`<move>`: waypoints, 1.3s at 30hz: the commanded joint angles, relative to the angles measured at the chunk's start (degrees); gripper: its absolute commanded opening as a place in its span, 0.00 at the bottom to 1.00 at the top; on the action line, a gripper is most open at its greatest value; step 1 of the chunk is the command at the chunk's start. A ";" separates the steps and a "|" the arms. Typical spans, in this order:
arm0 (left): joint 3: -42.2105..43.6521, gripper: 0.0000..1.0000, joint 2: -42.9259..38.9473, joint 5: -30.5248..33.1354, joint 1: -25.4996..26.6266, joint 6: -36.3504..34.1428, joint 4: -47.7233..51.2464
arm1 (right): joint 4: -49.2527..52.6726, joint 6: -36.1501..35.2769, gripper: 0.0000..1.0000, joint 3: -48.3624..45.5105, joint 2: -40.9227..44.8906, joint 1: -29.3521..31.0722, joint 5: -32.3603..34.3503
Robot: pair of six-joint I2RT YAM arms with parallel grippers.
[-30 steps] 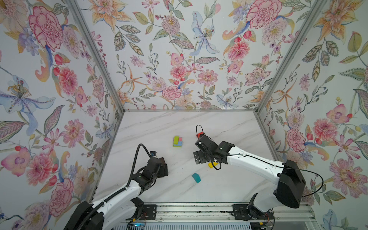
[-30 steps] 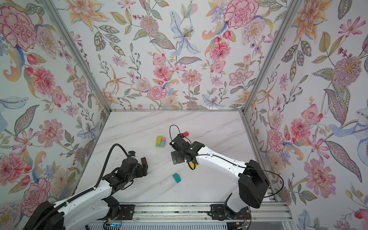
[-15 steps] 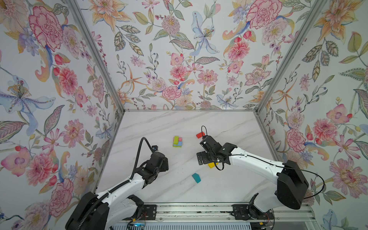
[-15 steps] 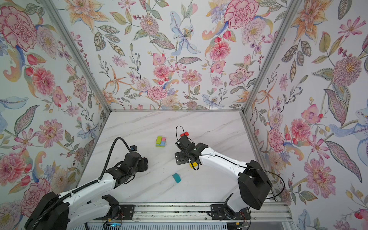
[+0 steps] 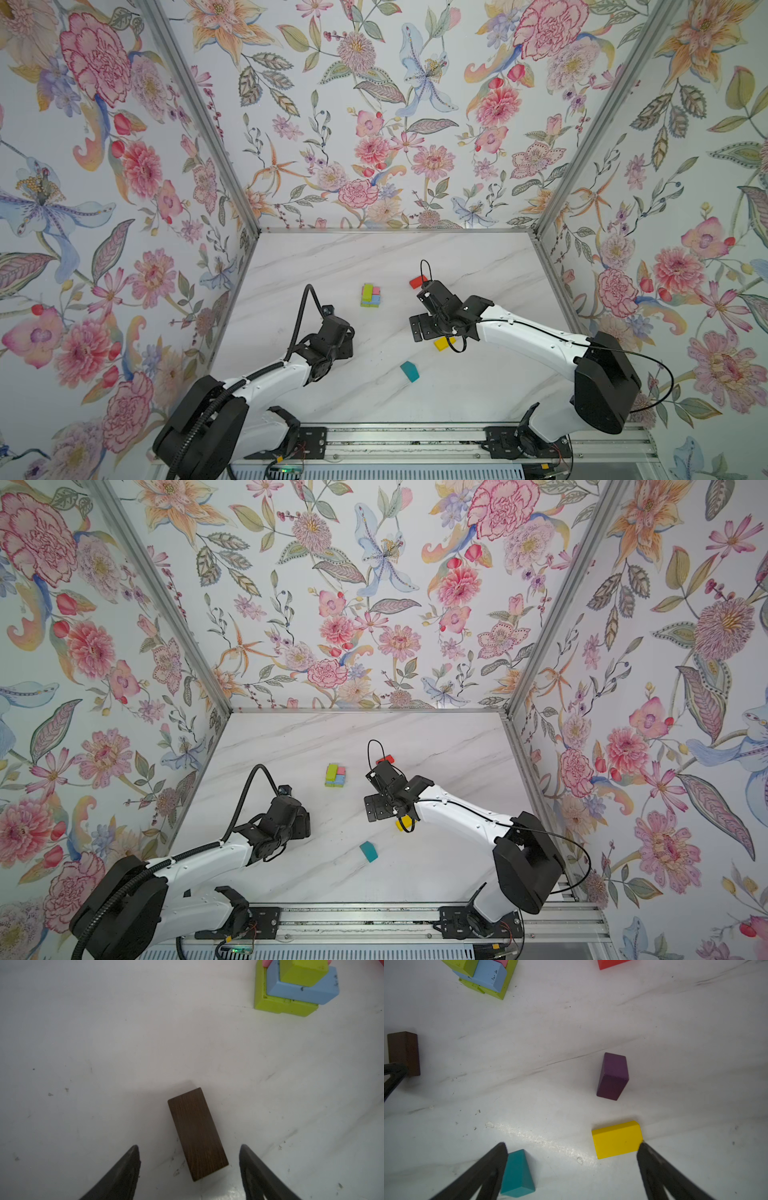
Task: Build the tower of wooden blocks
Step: 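Lower the left gripper and close it on the brown block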
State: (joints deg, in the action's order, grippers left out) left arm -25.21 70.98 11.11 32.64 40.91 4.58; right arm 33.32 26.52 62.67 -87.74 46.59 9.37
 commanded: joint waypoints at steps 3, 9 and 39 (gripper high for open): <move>-2.25 0.73 3.16 -0.37 0.10 -1.02 -1.93 | 0.05 -0.86 0.99 -0.87 1.87 -0.79 -0.47; -2.98 0.71 5.02 -0.30 0.15 -0.93 -2.60 | 0.00 -1.21 0.99 -2.28 3.04 -1.81 -0.49; -9.55 0.56 15.99 -3.95 9.39 4.46 -7.18 | -0.09 -1.11 0.99 -6.80 8.05 -3.76 -1.02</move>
State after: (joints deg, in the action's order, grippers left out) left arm -32.99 85.36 7.88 40.66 43.70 -1.98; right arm 33.15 25.69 56.75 -81.54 43.29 8.34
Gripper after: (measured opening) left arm 0.557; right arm 0.992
